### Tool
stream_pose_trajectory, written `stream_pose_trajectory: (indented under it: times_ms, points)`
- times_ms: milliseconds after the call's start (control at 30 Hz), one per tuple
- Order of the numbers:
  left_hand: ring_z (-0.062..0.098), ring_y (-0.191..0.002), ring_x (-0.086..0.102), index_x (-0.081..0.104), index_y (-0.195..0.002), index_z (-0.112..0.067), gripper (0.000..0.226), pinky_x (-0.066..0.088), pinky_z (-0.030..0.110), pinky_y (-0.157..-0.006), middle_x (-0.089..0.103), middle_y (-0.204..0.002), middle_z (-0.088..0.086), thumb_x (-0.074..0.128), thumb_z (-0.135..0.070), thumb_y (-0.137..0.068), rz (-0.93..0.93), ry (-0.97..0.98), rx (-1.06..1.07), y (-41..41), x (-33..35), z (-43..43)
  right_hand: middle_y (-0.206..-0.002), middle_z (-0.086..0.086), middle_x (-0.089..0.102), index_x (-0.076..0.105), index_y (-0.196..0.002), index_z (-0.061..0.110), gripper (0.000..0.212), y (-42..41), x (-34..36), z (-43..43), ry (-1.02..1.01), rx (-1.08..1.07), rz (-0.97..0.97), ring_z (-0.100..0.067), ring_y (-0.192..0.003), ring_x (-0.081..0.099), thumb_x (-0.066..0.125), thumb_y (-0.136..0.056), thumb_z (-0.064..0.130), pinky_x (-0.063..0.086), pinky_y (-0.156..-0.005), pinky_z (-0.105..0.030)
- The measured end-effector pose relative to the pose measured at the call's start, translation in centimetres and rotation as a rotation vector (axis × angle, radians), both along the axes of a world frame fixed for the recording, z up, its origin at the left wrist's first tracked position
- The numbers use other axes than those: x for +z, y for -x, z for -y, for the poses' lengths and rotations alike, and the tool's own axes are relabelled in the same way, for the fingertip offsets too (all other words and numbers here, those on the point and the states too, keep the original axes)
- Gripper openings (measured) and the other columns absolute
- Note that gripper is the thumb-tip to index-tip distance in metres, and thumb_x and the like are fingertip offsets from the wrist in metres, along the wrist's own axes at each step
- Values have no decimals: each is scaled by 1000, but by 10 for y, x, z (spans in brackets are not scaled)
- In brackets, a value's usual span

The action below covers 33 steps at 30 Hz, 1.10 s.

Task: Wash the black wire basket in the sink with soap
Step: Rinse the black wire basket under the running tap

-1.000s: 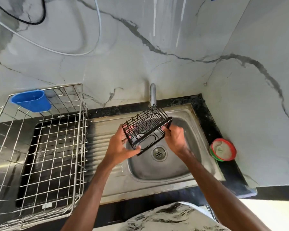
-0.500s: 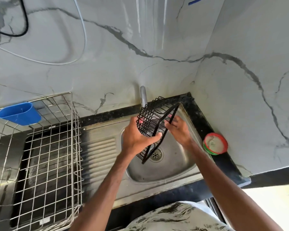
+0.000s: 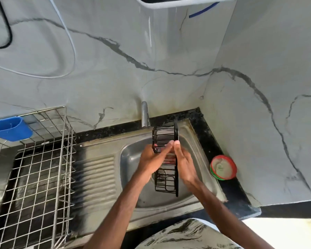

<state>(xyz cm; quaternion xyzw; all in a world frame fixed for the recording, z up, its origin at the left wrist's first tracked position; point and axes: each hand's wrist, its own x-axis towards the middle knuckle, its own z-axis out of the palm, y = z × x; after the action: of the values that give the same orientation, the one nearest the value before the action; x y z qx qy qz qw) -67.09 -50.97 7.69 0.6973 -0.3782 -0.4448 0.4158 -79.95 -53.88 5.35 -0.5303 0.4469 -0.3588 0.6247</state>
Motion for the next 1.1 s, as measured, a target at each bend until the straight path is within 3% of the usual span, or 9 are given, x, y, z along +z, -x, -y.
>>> stream_pose_trajectory:
  times_ms: [100,200,333,433,533,667,733,900,1100]
  points:
    - [11,-92,72,75,-104,-21,60,56,36,-87,77,-100,-6,58,-77,-89,-46,-41,-41,3,-3,-4,-88,-14,76,69,-104,2,45,9,1,23,32,-105,-9,-31,-79,75,42,-108,38,62,-64,-44]
    - [8,-114,67,66,-117,-35,29,58,37,-98,68,-122,-17,59,-56,-98,-71,6,-79,-1,-9,-12,-72,-17,72,66,-95,1,42,21,7,51,-4,-134,-24,-28,-58,71,42,-109,32,58,-48,-34]
    - [23,-92,78,68,-116,-19,18,65,39,-82,76,-116,4,67,-27,-100,-133,142,202,-16,-25,-23,-54,-6,65,64,-83,5,39,38,19,87,-152,-64,64,-17,-38,61,44,-107,29,46,-33,-23]
    - [23,-97,76,67,-118,-16,27,64,39,-82,75,-116,8,75,-28,-95,-85,84,385,-30,-37,-21,-57,0,55,59,-80,14,35,43,18,101,-283,-13,174,-11,-41,51,46,-106,33,38,-35,-19]
    - [19,-107,73,63,-130,-16,43,62,38,-89,71,-126,0,70,-39,-95,-225,37,294,-39,-28,-13,-66,5,48,55,-82,19,29,44,17,105,-383,77,228,-6,-44,43,47,-104,35,32,-37,-18]
    - [6,-96,75,64,-118,-24,17,61,25,-72,69,-126,-3,62,-31,-103,-262,3,185,-49,-13,-4,-64,6,47,55,-80,20,29,41,16,102,-338,172,196,-5,-44,41,50,-102,39,31,-37,-19]
    - [7,-97,75,65,-115,-27,12,61,27,-73,69,-127,-2,61,-31,-104,-259,-28,171,-53,-11,-1,-63,6,47,55,-79,19,30,39,17,100,-324,186,207,-5,-43,40,51,-100,40,32,-36,-20]
    - [25,-125,64,60,-135,-37,73,57,47,-89,64,-142,0,69,-76,-75,-401,-128,102,-56,-16,-8,-59,8,46,54,-78,20,31,35,19,98,-379,195,269,-4,-40,39,50,-101,41,31,-34,-18]
    - [25,-116,72,57,-140,-20,58,58,44,-92,68,-138,2,68,-49,-90,-328,-48,-38,-52,-15,-23,-63,7,42,52,-79,19,33,35,15,97,-516,201,408,-2,-41,38,43,-106,36,31,-32,-15]
